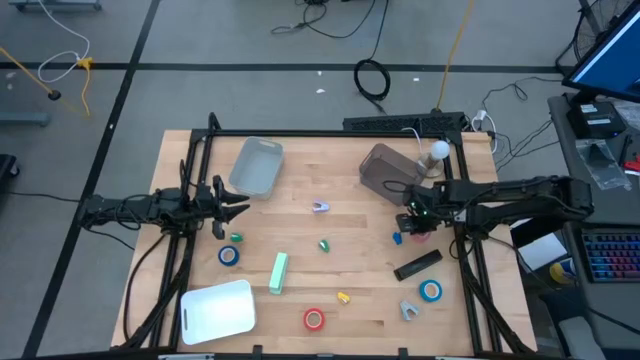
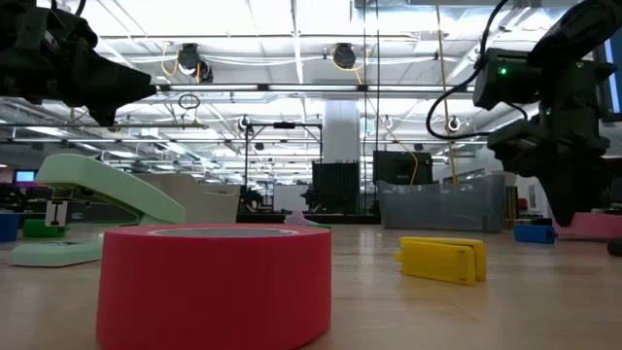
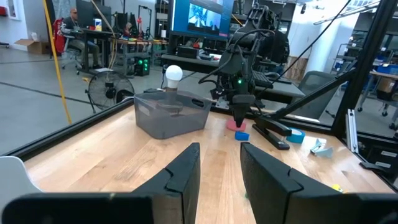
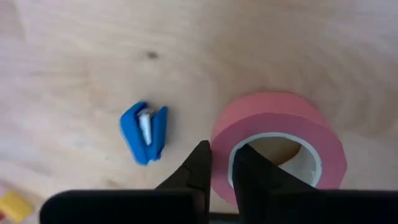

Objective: Pick and place Stapler, Stapler remover, tape
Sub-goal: Put the pink tape into the white bin

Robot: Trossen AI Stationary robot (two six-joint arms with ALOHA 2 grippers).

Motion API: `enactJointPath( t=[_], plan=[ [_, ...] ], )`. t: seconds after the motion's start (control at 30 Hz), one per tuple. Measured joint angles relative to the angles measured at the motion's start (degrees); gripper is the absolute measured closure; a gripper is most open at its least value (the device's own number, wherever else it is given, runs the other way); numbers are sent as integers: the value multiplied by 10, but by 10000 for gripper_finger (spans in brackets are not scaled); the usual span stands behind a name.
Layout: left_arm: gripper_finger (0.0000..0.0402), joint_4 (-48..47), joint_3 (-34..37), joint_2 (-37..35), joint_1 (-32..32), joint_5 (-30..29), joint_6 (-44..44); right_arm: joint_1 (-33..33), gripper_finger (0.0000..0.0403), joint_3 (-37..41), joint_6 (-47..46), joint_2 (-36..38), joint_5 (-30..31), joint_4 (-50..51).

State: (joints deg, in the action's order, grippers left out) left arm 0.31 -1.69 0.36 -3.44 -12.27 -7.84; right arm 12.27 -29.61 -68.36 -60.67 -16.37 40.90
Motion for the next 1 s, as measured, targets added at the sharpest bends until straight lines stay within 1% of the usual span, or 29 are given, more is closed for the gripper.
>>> enactJointPath(
  t=[0.13,0.3,0.4,0.47,0.6,0.67,0.77,0.9,1.0],
  plan=[
    [282,16,2,0,0,-2,-2,0,372,0,-20,34,-35,3],
    [282,78,2,0,0,-3,-3,0,372,0,-46,91,-115,-2],
    [282,111,2,0,0,-3,-13,0,372,0,-73,131,-153,-38],
    [282,130,2,0,0,-3,-34,0,372,0,-103,159,-158,-97],
    [282,150,2,0,0,-2,-85,0,372,0,-160,199,-145,-280],
    [282,157,2,0,0,-2,-109,0,372,0,-174,206,-114,-386],
    [282,170,2,0,0,-2,-133,0,372,0,-169,203,-63,-513],
    [282,182,1,0,0,-2,-151,0,372,0,-116,180,-33,-619],
    [282,186,1,0,0,-2,-164,0,372,0,-78,148,-32,-665]
  ],
)
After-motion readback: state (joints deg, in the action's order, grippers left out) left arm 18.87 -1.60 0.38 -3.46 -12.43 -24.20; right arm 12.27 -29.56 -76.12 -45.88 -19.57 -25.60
